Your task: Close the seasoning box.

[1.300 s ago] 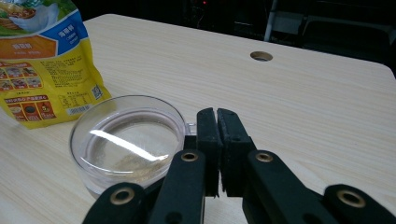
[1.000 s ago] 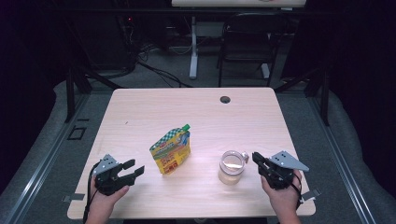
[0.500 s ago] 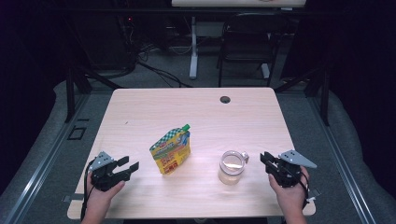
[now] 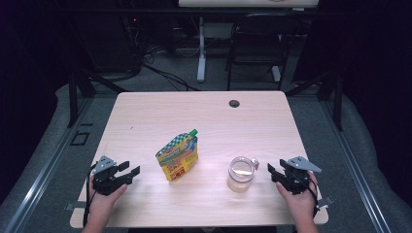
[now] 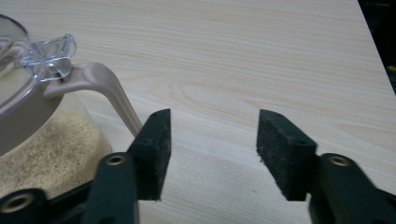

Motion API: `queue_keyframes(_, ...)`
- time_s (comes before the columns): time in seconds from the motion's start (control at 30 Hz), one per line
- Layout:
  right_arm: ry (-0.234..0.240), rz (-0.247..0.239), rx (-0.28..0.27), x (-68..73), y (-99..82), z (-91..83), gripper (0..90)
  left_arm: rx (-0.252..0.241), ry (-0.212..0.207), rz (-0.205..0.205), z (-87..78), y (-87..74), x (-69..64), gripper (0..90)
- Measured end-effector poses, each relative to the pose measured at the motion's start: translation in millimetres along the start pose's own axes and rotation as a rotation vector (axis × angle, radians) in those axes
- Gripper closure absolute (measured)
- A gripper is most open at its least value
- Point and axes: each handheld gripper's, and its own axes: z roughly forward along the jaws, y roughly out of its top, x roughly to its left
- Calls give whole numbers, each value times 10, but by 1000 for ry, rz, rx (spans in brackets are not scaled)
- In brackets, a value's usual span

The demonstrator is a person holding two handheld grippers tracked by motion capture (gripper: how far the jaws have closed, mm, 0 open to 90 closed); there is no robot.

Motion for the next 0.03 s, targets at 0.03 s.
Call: queue_keyframes(0.03,0,0,0,0,0,0,428,0,0,0,0,0,0,450)
